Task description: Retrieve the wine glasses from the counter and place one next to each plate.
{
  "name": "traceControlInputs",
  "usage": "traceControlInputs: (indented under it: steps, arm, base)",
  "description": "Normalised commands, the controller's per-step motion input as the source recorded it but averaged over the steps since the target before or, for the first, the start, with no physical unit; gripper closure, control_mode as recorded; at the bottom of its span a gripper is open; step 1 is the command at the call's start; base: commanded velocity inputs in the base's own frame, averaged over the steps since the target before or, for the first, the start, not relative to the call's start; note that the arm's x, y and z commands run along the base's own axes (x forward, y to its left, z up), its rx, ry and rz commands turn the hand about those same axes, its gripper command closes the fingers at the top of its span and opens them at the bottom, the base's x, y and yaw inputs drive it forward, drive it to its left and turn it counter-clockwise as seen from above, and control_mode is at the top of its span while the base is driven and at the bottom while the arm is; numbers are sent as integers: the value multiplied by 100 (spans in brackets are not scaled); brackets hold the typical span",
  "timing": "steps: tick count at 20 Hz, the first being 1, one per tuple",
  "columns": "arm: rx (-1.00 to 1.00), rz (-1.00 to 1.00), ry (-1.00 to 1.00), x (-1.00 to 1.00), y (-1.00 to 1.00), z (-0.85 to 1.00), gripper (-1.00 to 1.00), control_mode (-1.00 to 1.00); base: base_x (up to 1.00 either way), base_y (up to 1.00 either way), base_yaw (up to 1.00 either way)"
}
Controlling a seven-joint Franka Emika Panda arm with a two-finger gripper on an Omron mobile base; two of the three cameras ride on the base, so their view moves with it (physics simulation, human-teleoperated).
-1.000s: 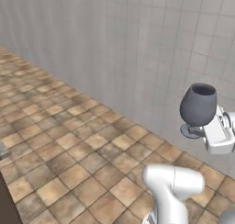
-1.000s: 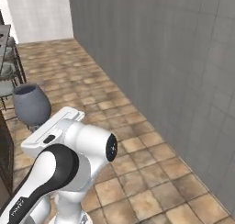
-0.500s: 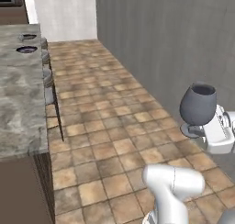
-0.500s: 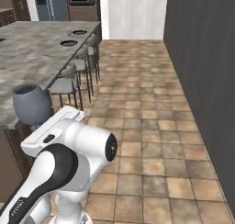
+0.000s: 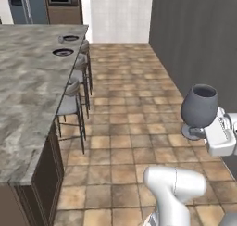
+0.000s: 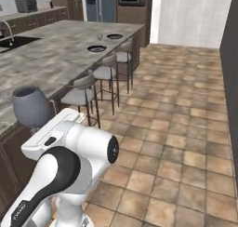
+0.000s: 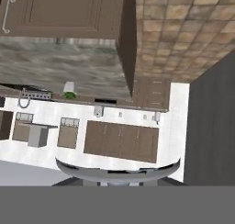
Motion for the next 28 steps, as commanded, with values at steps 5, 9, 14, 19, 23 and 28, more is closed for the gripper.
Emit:
traceControlInputs:
  steps: [5, 9, 14, 19, 23, 28]
  arm:
    - [0, 0, 0, 0, 0, 0, 100, 100]
    - [0, 0, 0, 0, 0, 0, 100, 100]
    - [0, 0, 0, 0, 0, 0, 100, 100]
    - [0, 0, 0, 0, 0, 0, 100, 100]
    - [0, 0, 0, 0, 0, 0, 100, 100]
    - [0, 0, 0, 0, 0, 0, 100, 100]
  base:
    - [100, -100, 15]
    - [97, -100, 11]
    - [97, -100, 11]
    - [100, -100, 13]
    - [100, -100, 19]
    - [100, -89, 39]
